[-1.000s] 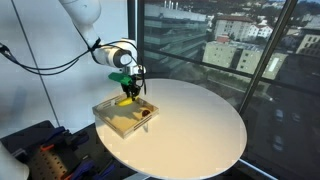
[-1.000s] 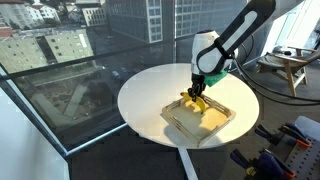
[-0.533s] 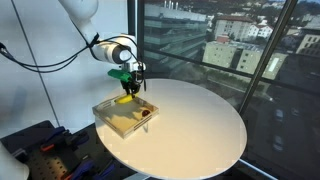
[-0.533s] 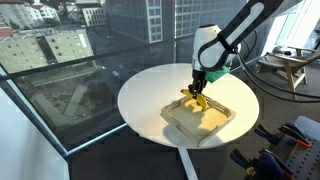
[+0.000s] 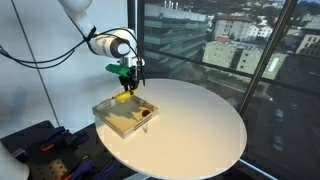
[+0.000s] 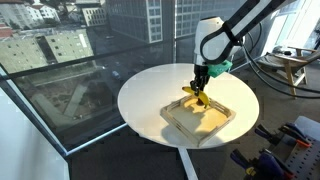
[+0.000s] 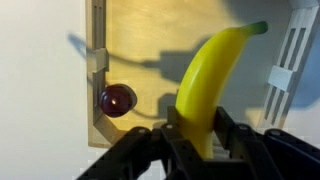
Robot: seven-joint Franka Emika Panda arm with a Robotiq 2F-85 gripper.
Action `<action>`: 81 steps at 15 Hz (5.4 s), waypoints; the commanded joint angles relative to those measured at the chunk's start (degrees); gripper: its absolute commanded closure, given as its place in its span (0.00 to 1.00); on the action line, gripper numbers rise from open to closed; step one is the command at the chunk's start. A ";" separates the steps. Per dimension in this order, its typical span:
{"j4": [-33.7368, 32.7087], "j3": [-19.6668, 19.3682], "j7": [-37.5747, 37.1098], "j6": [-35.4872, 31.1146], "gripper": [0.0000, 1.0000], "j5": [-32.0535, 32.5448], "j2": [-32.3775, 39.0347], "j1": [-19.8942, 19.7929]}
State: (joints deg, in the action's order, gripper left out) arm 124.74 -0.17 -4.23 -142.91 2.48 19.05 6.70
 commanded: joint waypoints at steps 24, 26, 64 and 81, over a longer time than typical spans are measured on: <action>9.46 1.76 1.07 8.78 0.84 -2.32 -17.29 -2.91; 10.34 1.56 1.19 8.88 0.84 -2.20 -18.17 -3.42; 13.81 -6.05 5.67 5.83 0.84 0.46 -19.45 -12.31; 12.95 -9.37 6.06 2.00 0.84 1.88 -16.23 -15.52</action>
State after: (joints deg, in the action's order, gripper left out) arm 138.20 -8.97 0.84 -140.32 2.96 2.34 -7.93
